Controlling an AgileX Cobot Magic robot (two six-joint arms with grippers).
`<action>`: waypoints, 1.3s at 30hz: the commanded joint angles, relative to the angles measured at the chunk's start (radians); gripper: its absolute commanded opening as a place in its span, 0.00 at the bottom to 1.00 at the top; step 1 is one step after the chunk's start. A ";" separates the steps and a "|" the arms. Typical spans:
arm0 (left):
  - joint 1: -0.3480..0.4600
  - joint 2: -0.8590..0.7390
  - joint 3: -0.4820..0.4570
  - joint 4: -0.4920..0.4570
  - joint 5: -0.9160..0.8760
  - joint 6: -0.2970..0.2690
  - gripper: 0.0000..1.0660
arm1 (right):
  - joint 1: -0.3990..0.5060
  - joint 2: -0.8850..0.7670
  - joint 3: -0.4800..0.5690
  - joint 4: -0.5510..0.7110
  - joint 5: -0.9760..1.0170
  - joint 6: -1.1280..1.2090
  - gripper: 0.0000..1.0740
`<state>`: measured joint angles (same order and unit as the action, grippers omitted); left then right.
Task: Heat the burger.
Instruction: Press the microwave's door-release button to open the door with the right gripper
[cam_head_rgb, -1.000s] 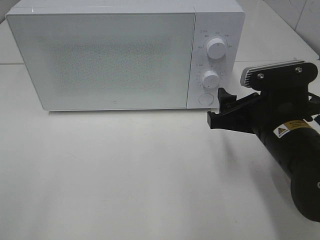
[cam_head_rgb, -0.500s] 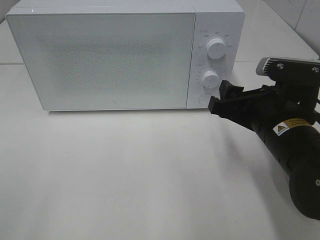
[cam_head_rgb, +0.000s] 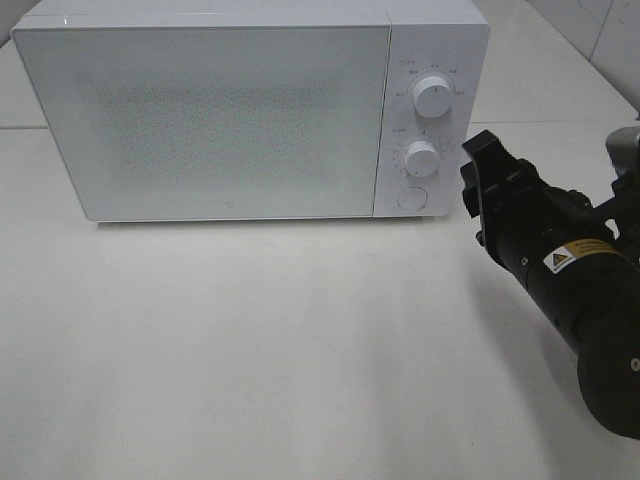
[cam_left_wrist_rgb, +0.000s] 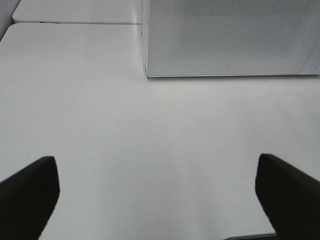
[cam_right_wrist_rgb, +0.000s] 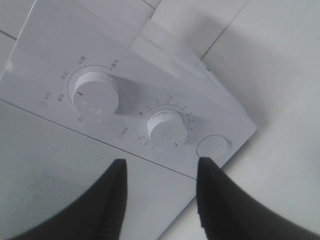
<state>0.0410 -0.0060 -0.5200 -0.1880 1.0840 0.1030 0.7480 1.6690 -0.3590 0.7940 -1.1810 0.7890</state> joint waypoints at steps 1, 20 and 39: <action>-0.002 -0.022 0.002 -0.001 -0.009 0.001 0.94 | 0.002 0.000 -0.005 -0.007 0.004 0.159 0.24; -0.002 -0.022 0.002 -0.001 -0.009 0.001 0.94 | -0.001 0.010 -0.008 0.061 0.177 0.387 0.00; -0.002 -0.022 0.002 -0.001 -0.009 0.001 0.94 | -0.105 0.199 -0.177 -0.115 0.221 0.524 0.00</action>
<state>0.0410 -0.0060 -0.5200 -0.1880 1.0840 0.1030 0.6730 1.8520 -0.5020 0.7320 -0.9920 1.3020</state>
